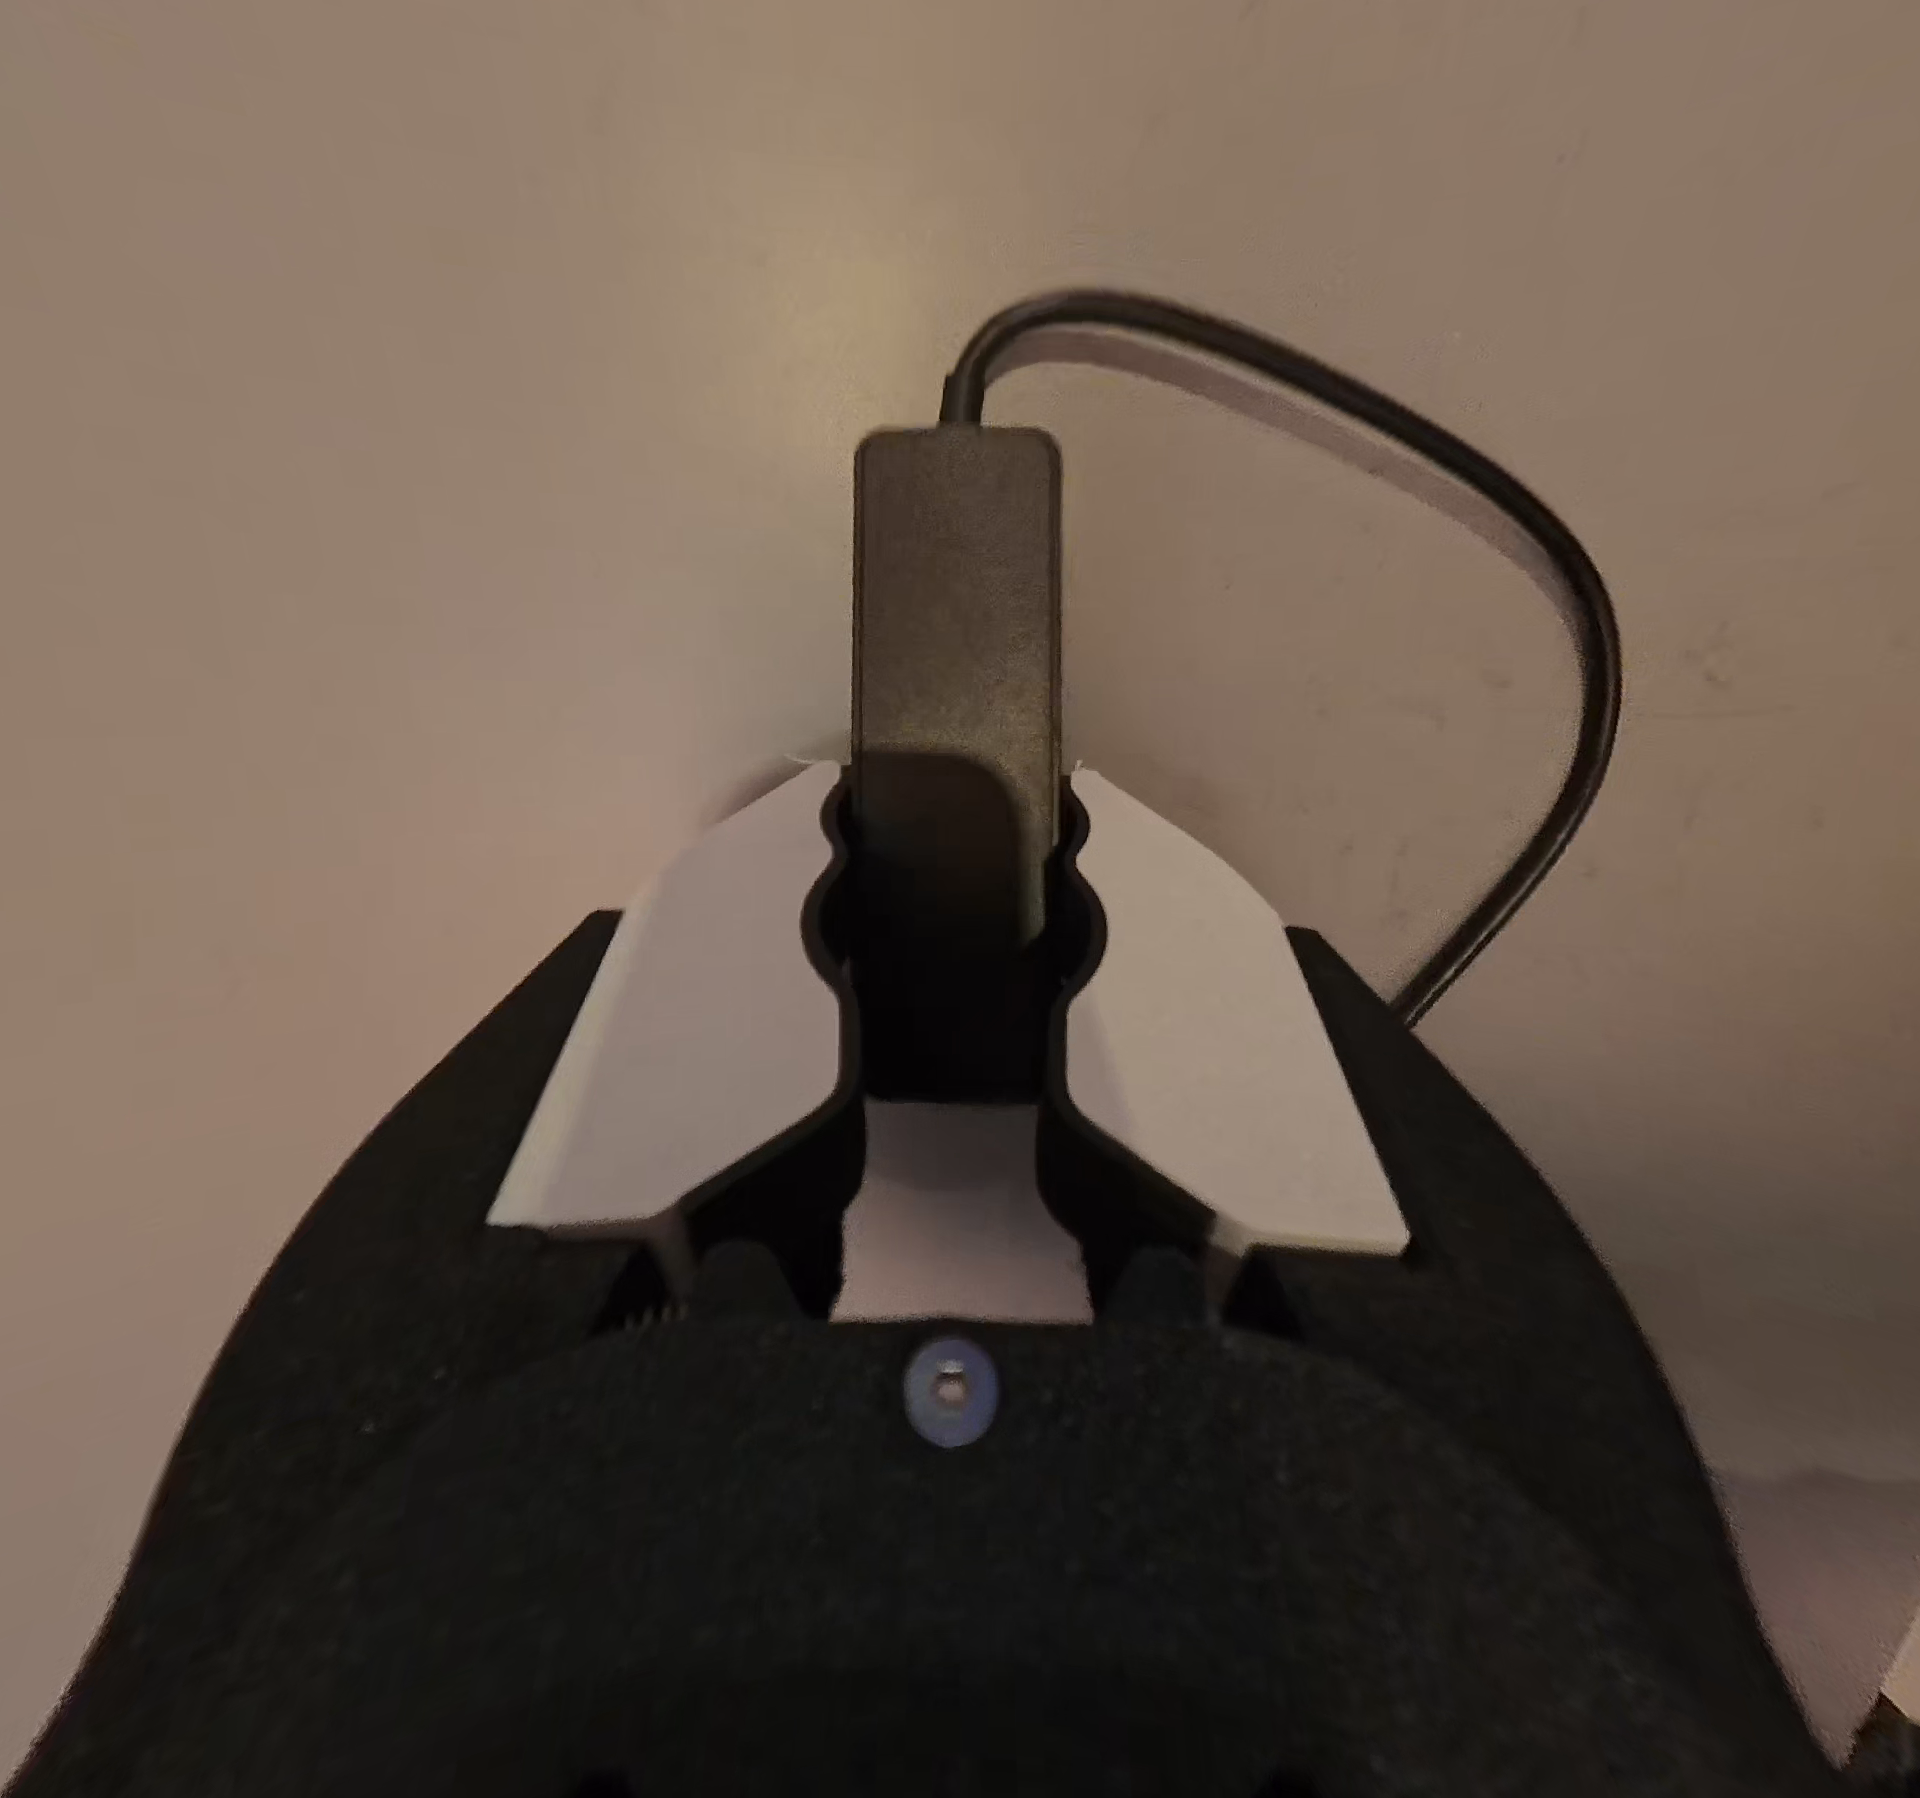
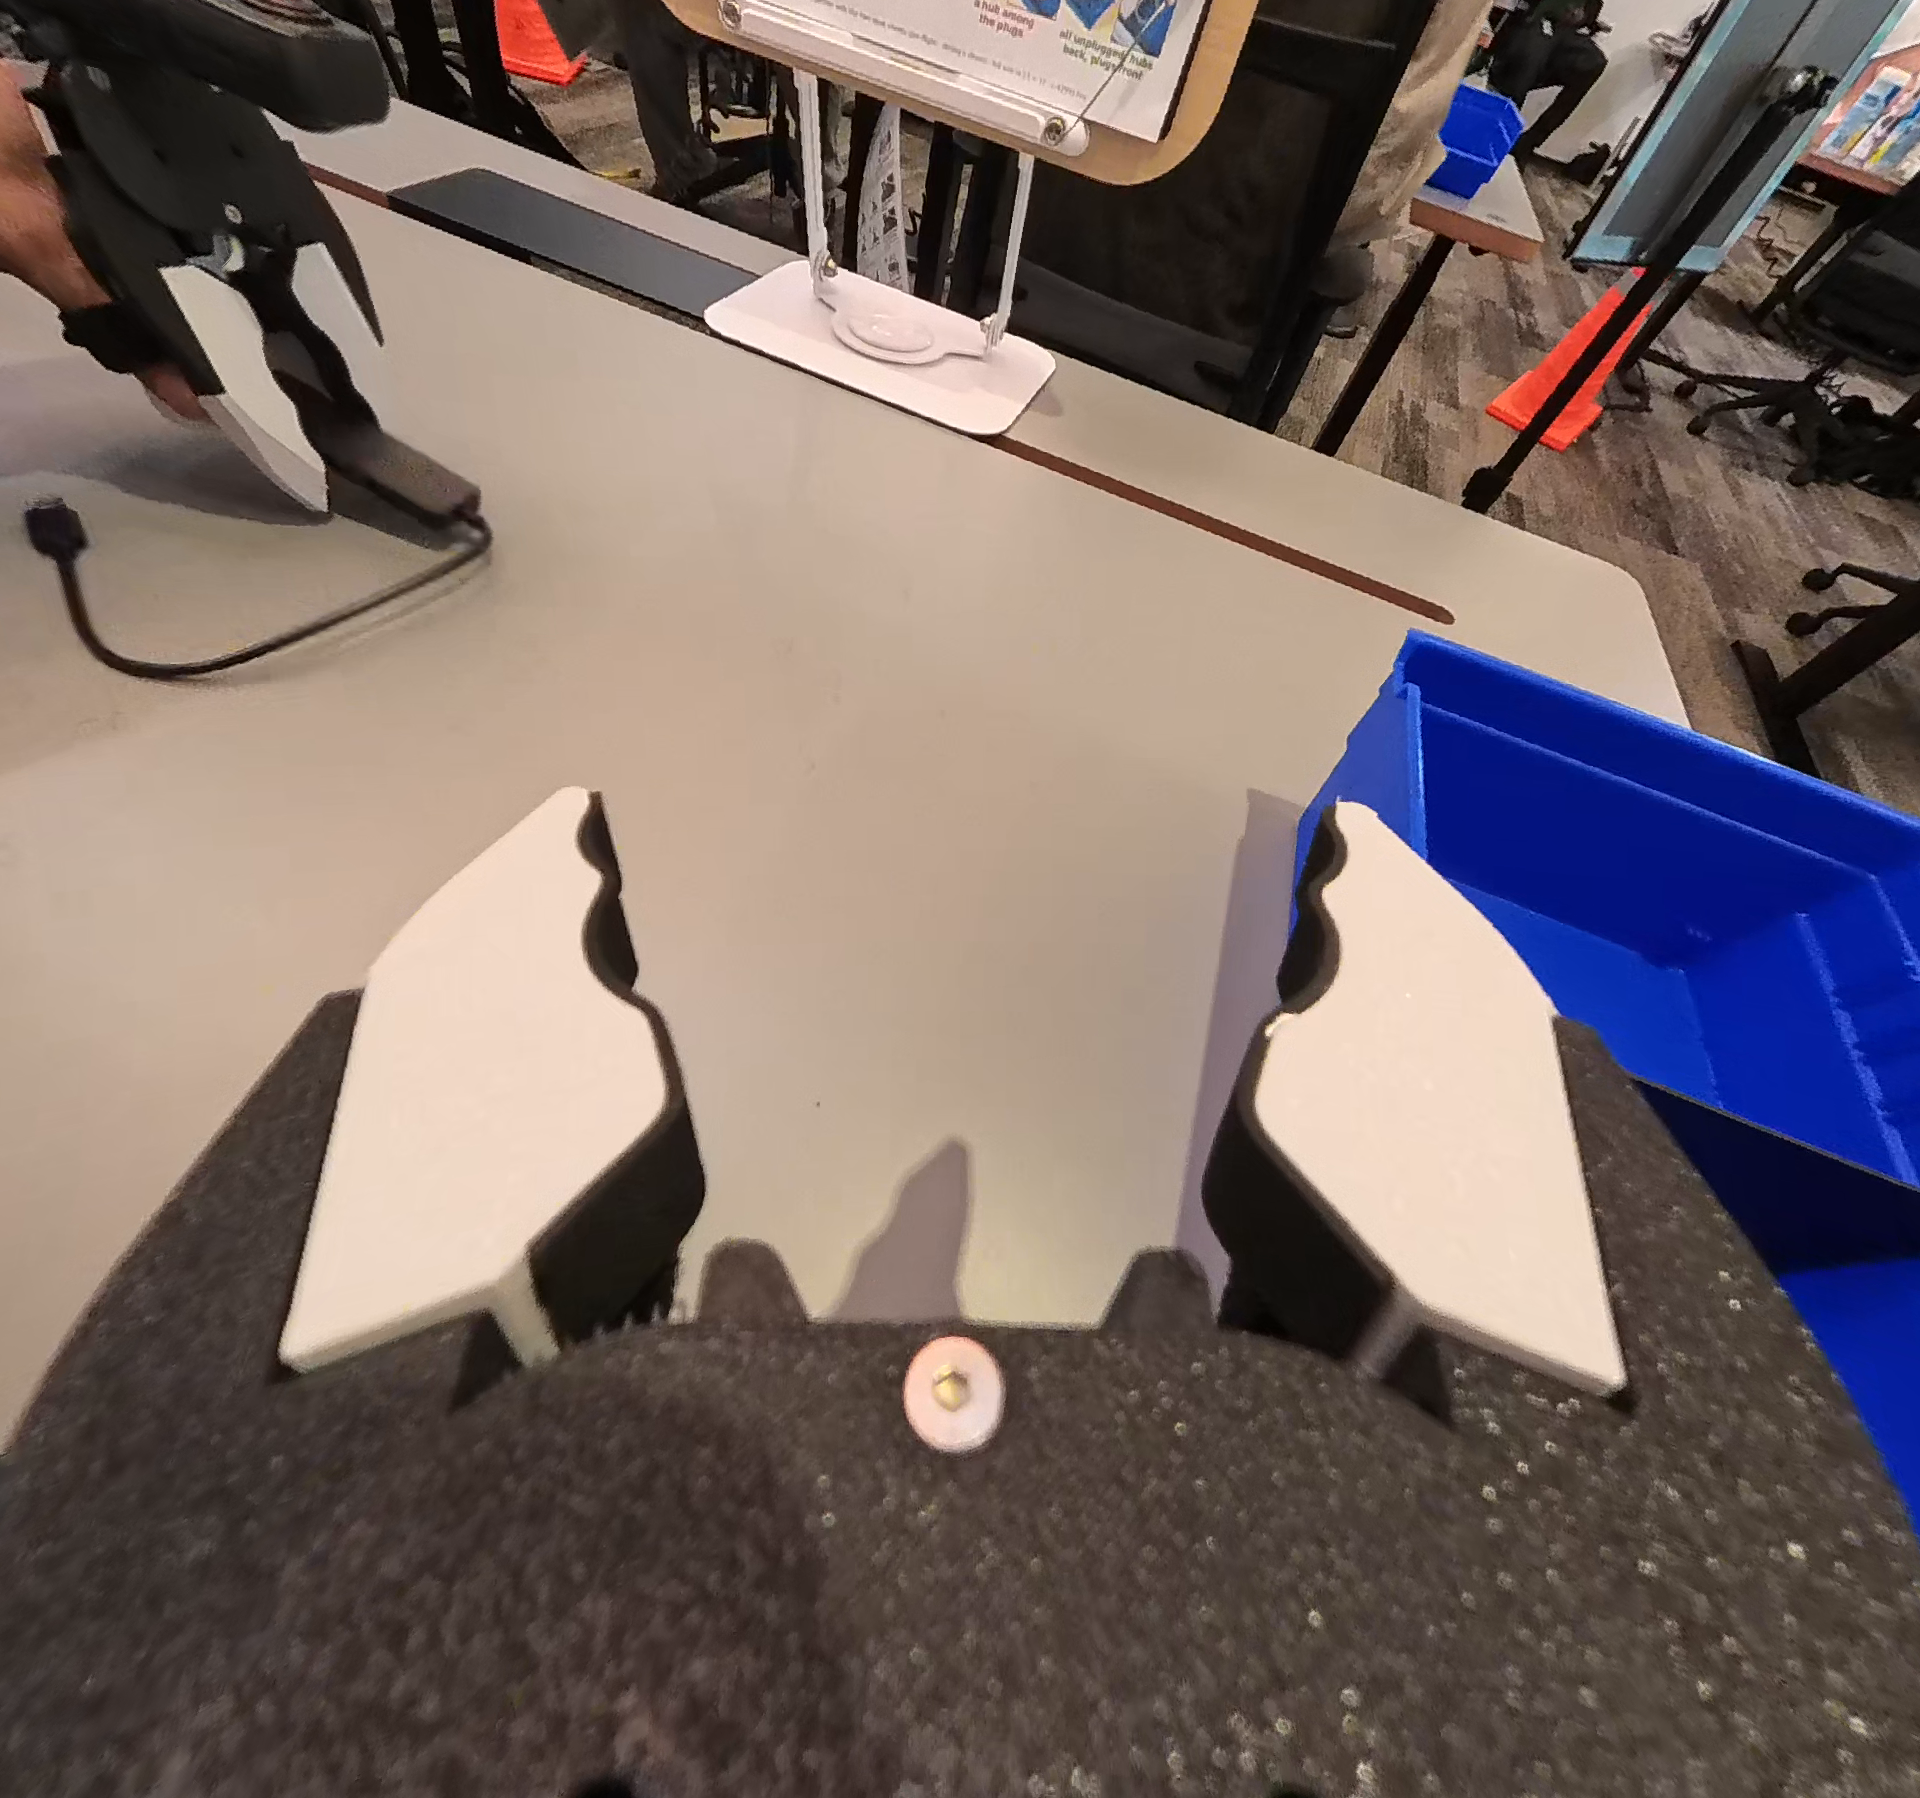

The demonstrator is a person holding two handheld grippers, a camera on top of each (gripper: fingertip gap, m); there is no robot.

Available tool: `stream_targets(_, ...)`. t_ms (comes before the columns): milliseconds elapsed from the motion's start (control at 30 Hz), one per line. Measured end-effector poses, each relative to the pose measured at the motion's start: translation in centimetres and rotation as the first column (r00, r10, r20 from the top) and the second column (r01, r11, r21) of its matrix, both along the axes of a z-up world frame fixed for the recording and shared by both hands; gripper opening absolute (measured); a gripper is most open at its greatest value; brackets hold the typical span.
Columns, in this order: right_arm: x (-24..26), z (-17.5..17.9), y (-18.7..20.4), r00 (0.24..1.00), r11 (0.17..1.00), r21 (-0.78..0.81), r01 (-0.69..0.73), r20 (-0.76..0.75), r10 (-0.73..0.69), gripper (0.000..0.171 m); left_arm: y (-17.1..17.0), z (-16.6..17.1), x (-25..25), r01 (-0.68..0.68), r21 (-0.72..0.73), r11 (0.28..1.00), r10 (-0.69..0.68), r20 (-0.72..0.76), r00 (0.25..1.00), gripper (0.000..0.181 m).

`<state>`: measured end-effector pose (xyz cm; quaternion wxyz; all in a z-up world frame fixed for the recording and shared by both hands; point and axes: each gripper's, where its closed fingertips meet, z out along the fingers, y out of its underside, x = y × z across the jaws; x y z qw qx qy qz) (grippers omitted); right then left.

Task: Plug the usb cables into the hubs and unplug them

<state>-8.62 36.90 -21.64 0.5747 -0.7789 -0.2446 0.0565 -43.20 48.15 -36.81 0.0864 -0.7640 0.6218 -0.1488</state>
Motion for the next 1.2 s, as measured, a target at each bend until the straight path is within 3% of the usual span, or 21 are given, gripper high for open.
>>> stream_targets(300,-0.2,0.8,-1.4,1.0,0.999,0.027,-0.019,0.0,0.019,0.123,0.9,3.0,0.3,-0.087,0.139,0.987,0.074,0.092,0.993,0.065)
stream_targets(567,0.0,0.8,-1.8,1.0,0.999,0.033,-0.024,-0.012,0.024,0.123,0.1,12.4,-2.2,-0.304,0.242,0.921,0.21,0.349,0.913,0.065)
stream_targets(767,-0.8,0.5,-1.1,0.999,0.999,0.026,-0.036,-0.02,0.036,0.123,-3.6,19.7,-10.4,-0.424,0.306,0.852,0.268,0.441,0.857,0.054)
stream_targets(867,-1.6,0.0,-0.5,0.998,0.999,0.013,-0.052,-0.022,0.052,0.123,-5.7,21.8,-16.5,-0.485,0.357,0.798,0.323,0.426,0.845,0.047)
stream_targets(1067,-3.6,-0.4,0.9,0.996,0.996,-0.002,-0.086,-0.014,0.086,0.123,-10.6,20.9,-28.4,-0.567,0.355,0.744,0.484,0.3,0.822,0.034)
stream_targets(1200,-5.0,-0.3,1.7,0.994,0.994,-0.012,-0.109,0.0,0.109,0.123,-13.7,17.6,-33.7,-0.581,0.269,0.768,0.543,0.206,0.814,0.033)
